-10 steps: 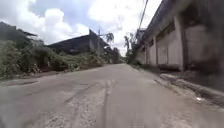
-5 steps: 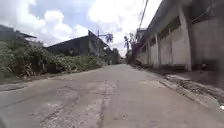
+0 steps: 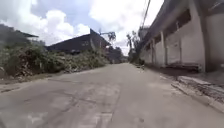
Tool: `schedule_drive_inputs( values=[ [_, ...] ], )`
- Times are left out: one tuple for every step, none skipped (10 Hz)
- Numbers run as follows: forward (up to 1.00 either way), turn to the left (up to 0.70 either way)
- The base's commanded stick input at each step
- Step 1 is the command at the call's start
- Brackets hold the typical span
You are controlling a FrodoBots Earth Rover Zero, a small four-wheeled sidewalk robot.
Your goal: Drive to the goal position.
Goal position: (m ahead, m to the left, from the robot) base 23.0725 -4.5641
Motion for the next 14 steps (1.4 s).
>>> schedule_drive_inputs(
  values=[
    [1.0,-0.4],
    [1.0,-0.4],
    [1.0,-0.4],
    [1.0,-0.4],
    [1.0,-0.35],
    [1.0,-0.07],
    [1.0,0.0],
    [1.0,0.0],
    [1.0,0.0],
    [1.0,0.0],
    [1.0,0.0],
    [1.0,0.0],
    [1.0,0.0],
    [1.0,0.0]
  ],
)
